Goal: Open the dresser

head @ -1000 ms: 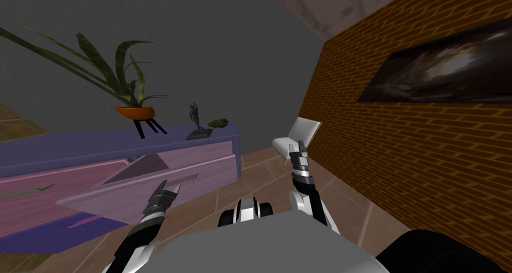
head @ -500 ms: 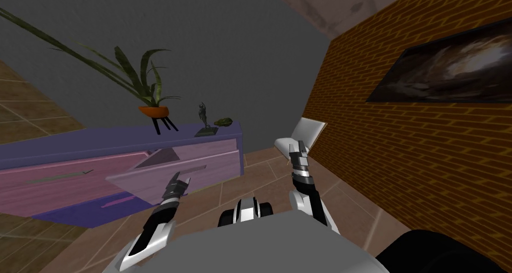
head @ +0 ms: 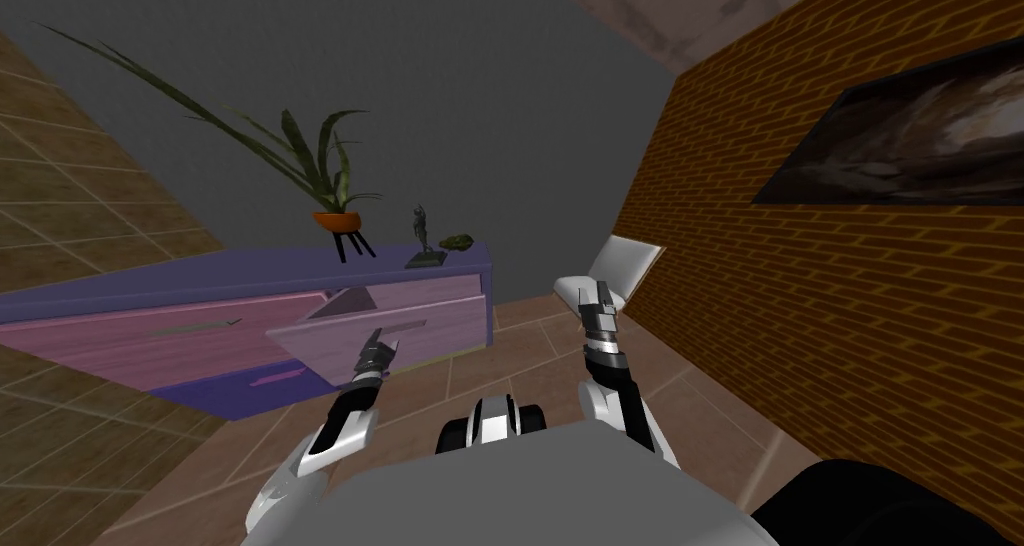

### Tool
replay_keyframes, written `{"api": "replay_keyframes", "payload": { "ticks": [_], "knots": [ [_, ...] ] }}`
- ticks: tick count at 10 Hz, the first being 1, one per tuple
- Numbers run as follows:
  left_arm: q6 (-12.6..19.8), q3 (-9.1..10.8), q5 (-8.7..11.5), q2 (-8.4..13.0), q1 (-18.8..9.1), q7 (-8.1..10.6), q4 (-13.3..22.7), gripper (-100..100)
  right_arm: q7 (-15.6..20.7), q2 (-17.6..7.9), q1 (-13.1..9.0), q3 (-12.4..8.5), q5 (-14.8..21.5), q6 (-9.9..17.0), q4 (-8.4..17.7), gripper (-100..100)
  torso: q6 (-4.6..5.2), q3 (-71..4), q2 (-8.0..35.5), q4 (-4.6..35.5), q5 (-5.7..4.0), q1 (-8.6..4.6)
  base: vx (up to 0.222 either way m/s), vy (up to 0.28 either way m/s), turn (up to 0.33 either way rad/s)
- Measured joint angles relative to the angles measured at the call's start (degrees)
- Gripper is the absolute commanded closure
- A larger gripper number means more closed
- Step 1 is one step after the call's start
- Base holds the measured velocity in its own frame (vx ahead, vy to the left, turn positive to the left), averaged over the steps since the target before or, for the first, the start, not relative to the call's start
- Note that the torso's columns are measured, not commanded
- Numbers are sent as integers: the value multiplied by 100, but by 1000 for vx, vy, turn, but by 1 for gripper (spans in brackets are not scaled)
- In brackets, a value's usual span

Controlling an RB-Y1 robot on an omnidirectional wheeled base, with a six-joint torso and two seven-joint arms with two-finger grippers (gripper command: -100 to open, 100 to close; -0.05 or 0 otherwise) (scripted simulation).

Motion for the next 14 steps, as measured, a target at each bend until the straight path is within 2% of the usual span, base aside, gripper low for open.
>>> {"api": "replay_keyframes", "payload": {
  "ticks": [2, 4, 6, 8, 9, 11, 14],
  "knots": [
    [-72, -22, 1, 3, -326, -29, 294, -100, 0, 0, 1, 0, 0, 0, 0, 0, -1, -16, -27, -7, -3, -8, -44, 18, 102],
    [-23, -147, 20, -33, -661, -156, 637, -100, 0, 0, 0, 0, 0, 0, 0, 0, 0, -2, -3, -1, 0, -1, -62, 22, 60],
    [-7, -166, 24, -18, -952, -173, 768, -100, 0, 0, 1, 0, 0, 0, 0, 0, -1, -16, -27, -8, -3, -9, -40, 16, 99],
    [127, -272, 42, -78, -1360, -329, 1091, -100, 0, 0, 0, 0, 0, 0, 0, 0, 2, 1, 1, 1, 0, -2, -72, 24, 52],
    [49, -272, 36, -135, -1598, -406, 1319, -100, 0, 0, 0, 0, 0, 0, 0, 0, 2, -8, -15, -3, -1, -5, -4, 14, -29],
    [110, -287, 40, -121, -1596, -398, 1157, -100, 0, 0, 1, 0, 0, 0, 0, 0, -3, -18, -28, -9, -2, -7, -28, 20, 102],
    [318, -430, 62, -152, -1943, -534, 1333, -100, 0, 0, 0, 0, 0, 0, 0, 0, 2, -5, -10, -2, -2, -7, -47, 24, 38]
  ]
}}
